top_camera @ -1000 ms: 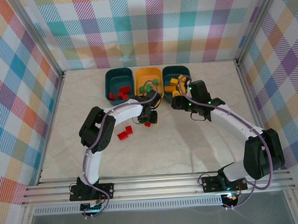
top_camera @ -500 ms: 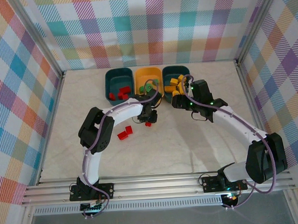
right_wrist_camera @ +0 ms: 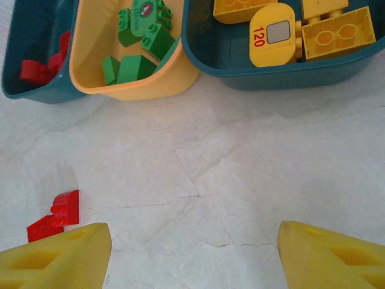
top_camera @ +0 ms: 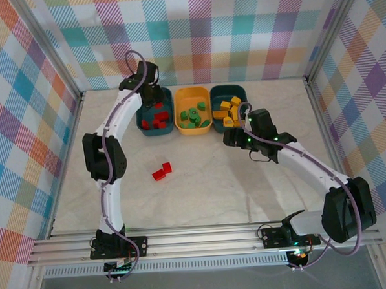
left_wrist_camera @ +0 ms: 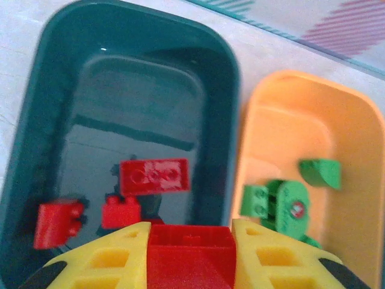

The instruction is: Sort the legos into containers by color

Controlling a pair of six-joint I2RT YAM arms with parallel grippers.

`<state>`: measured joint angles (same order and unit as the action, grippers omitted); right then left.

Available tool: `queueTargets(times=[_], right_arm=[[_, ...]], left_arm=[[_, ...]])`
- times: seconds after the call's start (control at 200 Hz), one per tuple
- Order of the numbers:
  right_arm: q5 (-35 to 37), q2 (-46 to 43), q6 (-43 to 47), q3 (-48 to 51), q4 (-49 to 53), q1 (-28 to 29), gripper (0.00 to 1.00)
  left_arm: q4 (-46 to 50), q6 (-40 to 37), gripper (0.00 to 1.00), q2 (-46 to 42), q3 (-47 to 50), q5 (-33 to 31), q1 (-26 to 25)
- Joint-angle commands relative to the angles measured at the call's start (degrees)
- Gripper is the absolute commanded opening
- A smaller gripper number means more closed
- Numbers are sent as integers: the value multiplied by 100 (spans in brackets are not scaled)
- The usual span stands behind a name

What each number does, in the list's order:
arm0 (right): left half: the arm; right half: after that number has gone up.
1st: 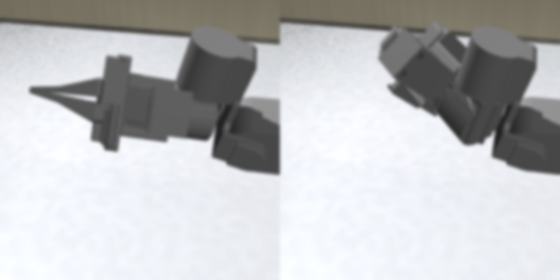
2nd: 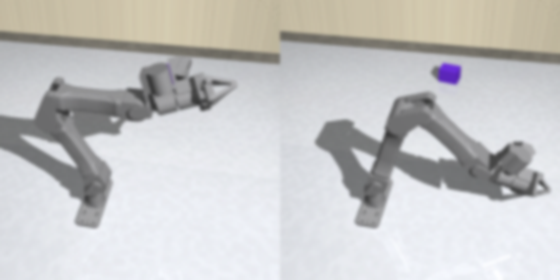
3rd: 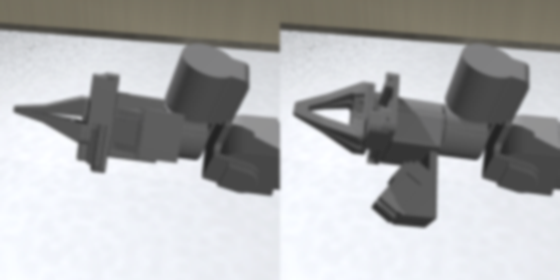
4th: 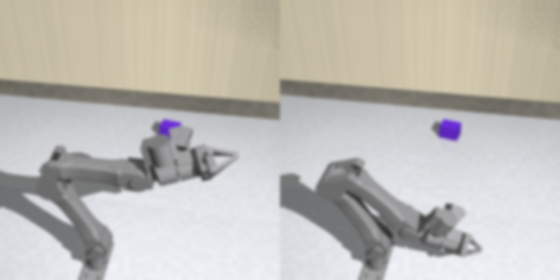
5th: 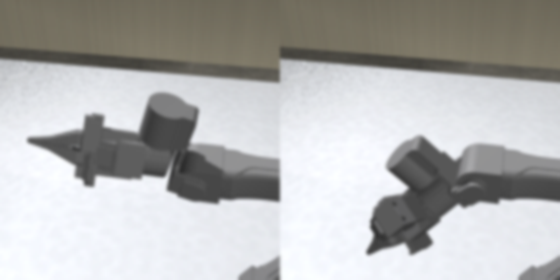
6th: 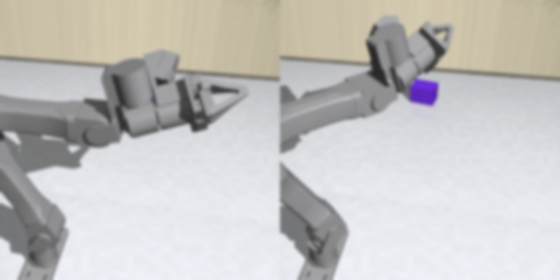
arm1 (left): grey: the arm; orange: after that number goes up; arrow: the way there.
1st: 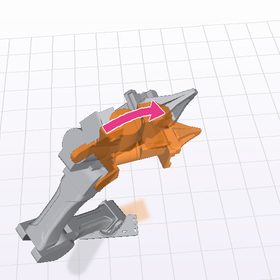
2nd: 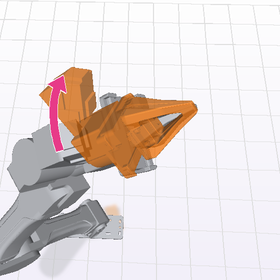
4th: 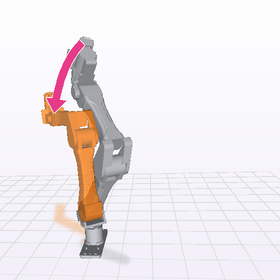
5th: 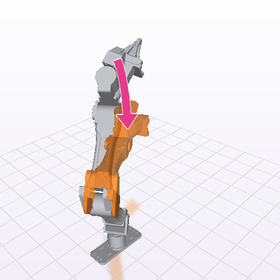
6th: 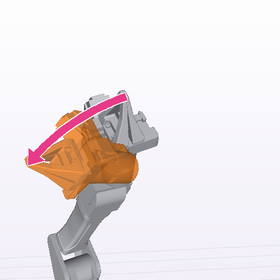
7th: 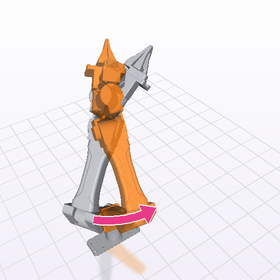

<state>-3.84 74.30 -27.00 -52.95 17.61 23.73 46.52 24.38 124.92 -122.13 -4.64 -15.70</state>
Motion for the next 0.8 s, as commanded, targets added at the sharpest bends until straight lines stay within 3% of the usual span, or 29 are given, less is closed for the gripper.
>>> queueTargets(times=[0.0,0.1,0.25,0.36,0.66,0.795], right_arm=[[-73,-373,-17,-56,96,44,73],[-65,-518,-7,-100,221,44,73],[-52,-734,-29,-51,297,53,74],[-38,-868,-70,28,288,86,74],[100,-608,-60,109,130,570,74],[20,-398,-40,101,90,624,74]], left_arm=[[681,-43,34,430,-477,72,-49],[799,-97,41,634,-853,132,29],[954,-188,64,662,-1103,194,76],[788,-159,69,194,-632,294,63],[-1179,814,74,-2731,4713,68,-909],[-1703,866,79,-3445,6226,192,-1055]])
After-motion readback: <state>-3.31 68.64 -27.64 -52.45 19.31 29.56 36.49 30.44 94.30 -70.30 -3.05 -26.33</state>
